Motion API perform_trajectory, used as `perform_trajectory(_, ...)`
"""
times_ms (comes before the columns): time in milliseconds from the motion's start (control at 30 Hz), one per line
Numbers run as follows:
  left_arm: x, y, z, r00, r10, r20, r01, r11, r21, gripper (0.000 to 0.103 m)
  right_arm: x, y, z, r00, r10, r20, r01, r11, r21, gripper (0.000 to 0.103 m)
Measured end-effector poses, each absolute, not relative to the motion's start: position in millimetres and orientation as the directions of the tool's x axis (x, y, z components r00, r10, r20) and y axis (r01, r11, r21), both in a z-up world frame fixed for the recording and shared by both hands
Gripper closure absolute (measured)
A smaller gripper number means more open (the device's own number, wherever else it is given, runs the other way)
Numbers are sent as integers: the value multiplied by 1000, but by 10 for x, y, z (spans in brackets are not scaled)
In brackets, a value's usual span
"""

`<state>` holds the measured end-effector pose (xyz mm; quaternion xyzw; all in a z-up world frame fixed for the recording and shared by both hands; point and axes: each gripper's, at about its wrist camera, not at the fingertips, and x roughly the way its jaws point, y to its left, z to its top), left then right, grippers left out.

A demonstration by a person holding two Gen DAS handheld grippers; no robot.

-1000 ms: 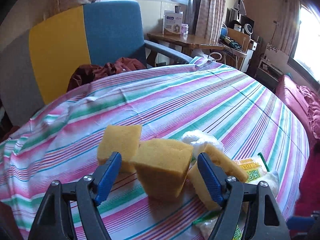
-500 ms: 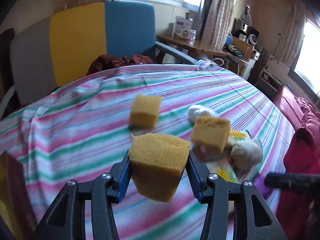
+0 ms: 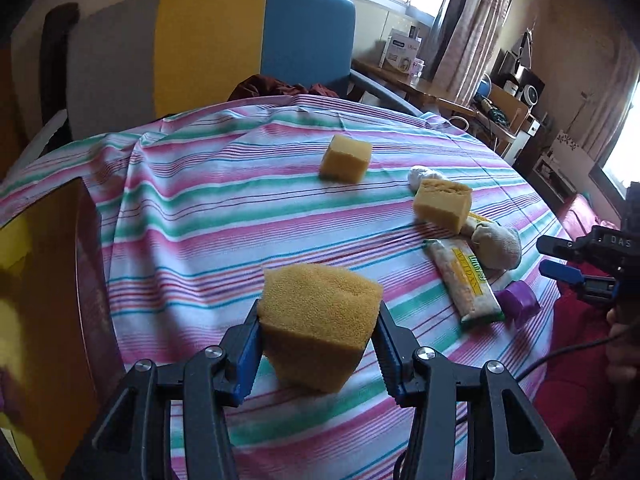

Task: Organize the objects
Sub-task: 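Grasp a yellow sponge with the left gripper and lift it toward the tray, then carry sponge to gold tray with left gripper while right gripper grasps WEIDAN packet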

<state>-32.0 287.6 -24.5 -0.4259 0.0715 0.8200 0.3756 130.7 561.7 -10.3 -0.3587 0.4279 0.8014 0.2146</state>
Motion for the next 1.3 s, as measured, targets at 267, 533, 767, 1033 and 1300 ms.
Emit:
perform_trajectory(267, -152, 2737, -129, -373, 575, -728, -694, -693, -192, 52, 1047, 5612, -292, -513, -41, -857, -696, -565, 444, 60)
perform_trajectory(533, -49, 2574, 2, -389, 609, -691, -703, -681, -205, 52, 1109, 5634, -289, -509, 14, -861, -726, -544, 421, 60)
perform_trajectory(767, 37, 2419, 44, -393, 623, -676, -699, -680, -221, 52, 1079, 5628, -304, -443, 61, -894, -769, -539, 345, 60)
perform_trajectory(1033, 94, 2245, 158, -412, 640, -649, -694, -681, -231, 52, 1003, 5366, -73, -455, 265, -850, -736, -650, 191, 60)
perform_trajectory(1300, 98, 2083, 245, -436, 647, -626, -678, -693, -244, 52, 757, 5326, -192, -413, 164, -896, -657, -735, 168, 60)
